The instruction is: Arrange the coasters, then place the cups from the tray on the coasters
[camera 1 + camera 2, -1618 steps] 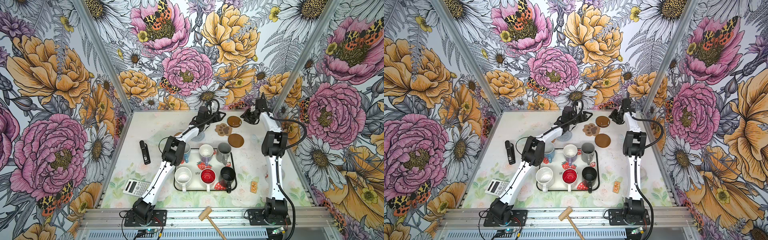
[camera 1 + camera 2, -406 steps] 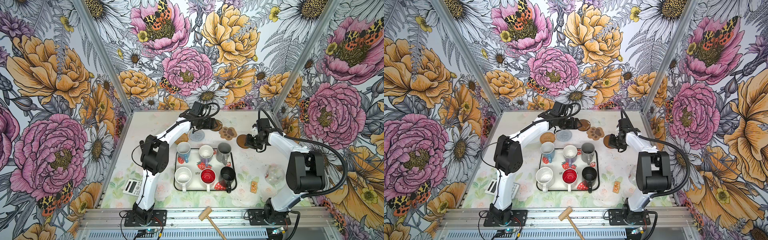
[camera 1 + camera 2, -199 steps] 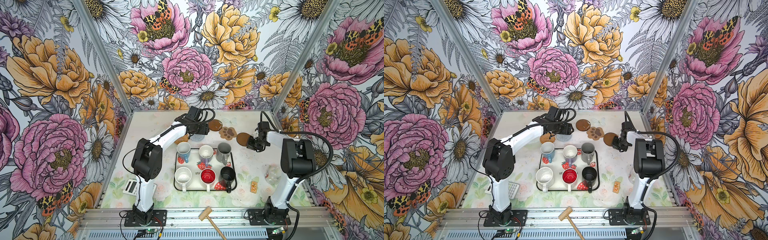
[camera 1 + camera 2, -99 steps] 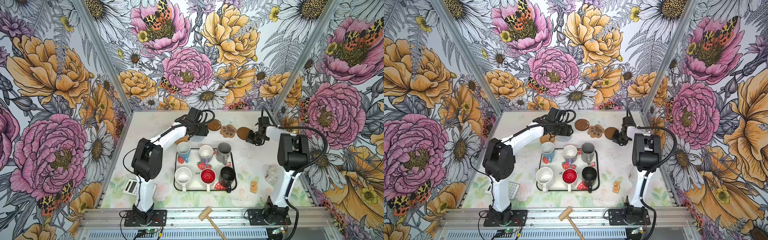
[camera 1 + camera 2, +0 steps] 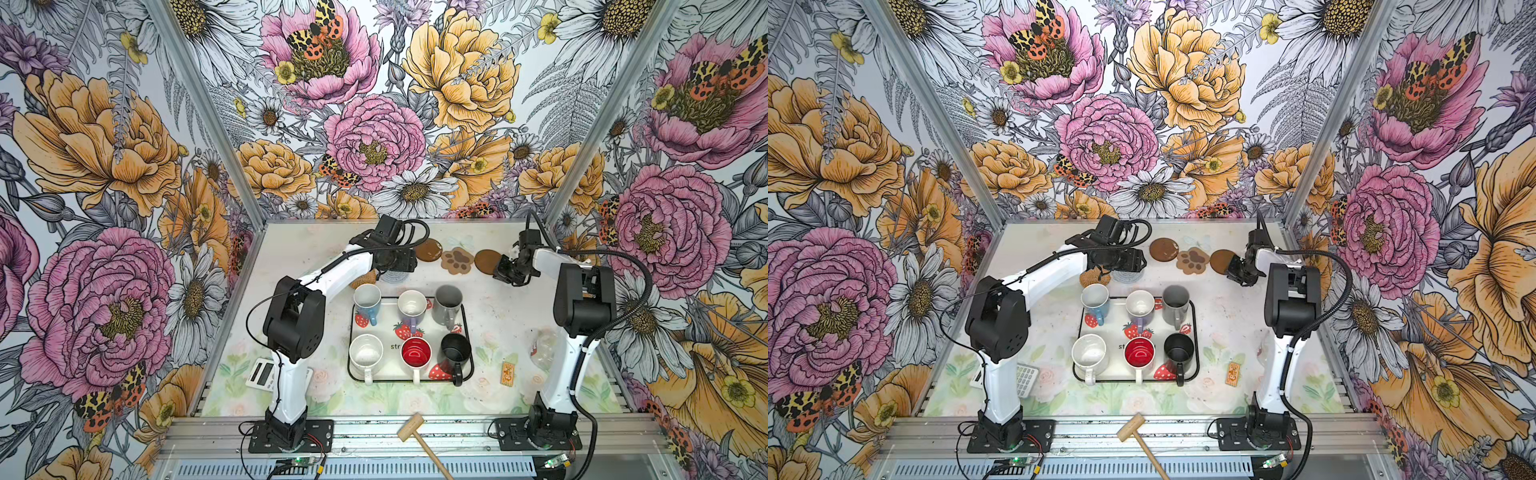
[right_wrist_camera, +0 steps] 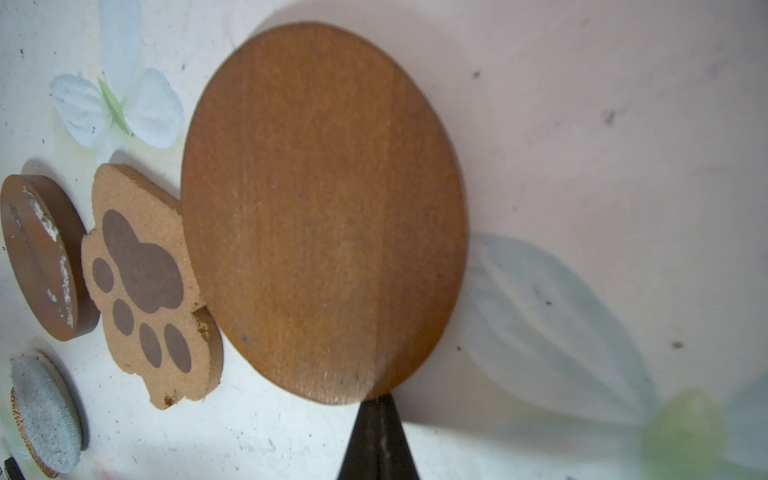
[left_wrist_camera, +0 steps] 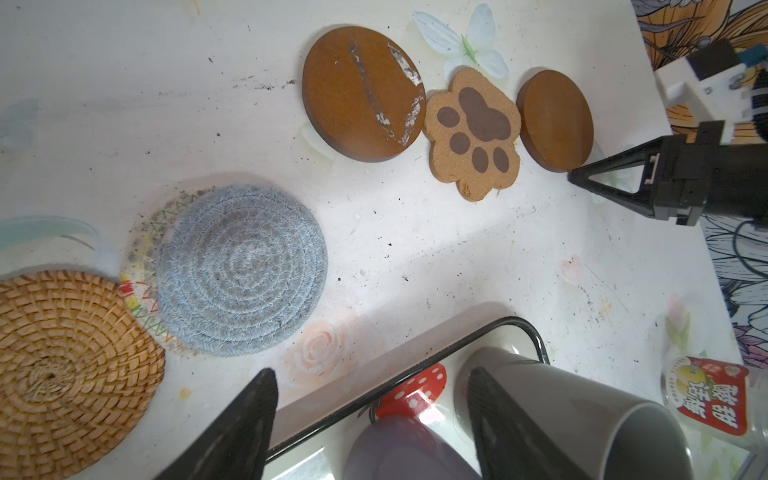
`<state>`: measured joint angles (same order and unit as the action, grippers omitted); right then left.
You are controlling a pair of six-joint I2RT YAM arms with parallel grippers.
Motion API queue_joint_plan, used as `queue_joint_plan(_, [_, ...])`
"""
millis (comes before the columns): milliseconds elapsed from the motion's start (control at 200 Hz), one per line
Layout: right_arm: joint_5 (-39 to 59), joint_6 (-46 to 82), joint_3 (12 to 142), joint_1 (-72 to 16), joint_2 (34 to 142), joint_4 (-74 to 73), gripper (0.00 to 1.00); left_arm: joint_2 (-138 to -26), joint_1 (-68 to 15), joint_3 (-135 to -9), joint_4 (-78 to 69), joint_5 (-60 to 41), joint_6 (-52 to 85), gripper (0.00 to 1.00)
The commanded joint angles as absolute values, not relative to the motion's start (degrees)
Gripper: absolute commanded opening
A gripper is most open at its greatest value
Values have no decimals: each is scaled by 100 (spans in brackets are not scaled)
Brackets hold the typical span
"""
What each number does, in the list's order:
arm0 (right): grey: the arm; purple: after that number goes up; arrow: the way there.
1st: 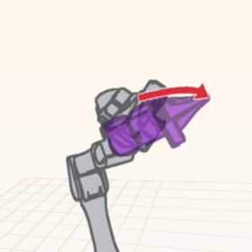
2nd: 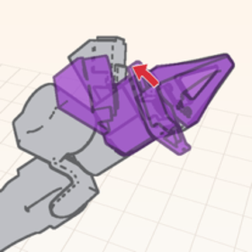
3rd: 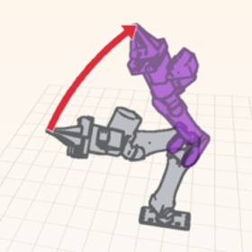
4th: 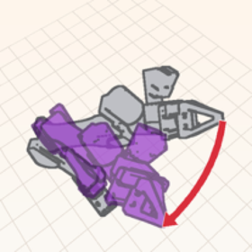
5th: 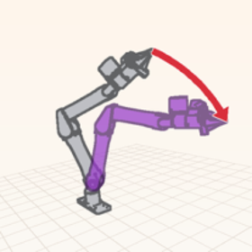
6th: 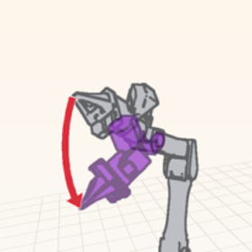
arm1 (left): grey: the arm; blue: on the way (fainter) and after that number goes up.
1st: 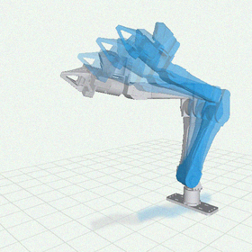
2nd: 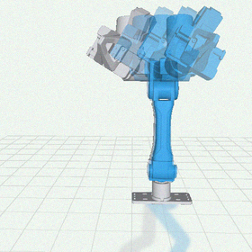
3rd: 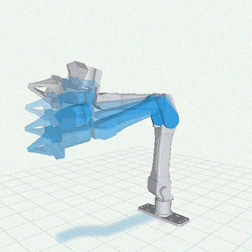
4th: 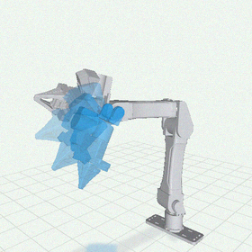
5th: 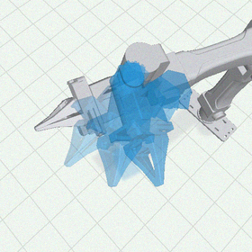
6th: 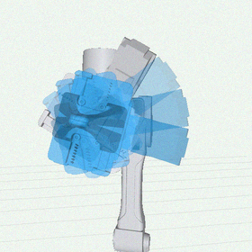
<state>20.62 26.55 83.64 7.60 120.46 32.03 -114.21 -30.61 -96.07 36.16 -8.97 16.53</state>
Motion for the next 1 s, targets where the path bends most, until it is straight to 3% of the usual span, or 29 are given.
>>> queue_joint_plan(0, [2147,2788,8322,800,11925,3219,0,-11337,-2965,-9580,3604,-870,1735,74])
queue_joint_plan(185, [1416,2950,8229,440,10968,3226,0,-11421,-2878,-9665,3595,-814,1772,74])
queue_joint_plan(345, [1678,2969,9070,14,11022,3220,0,-11530,-2859,-9743,3594,-764,1781,74])
queue_joint_plan(600, [2508,3332,11251,-323,12813,3218,8,-11662,-2815,-9748,3493,-601,1723,74])
queue_joint_plan(786, [3001,3695,13094,-505,14301,3225,25,-11520,-2804,-9431,3278,-368,1688,74])
queue_joint_plan(996, [3098,4074,14583,-551,15416,3211,29,-11285,-2767,-9048,2968,-338,1734,75])
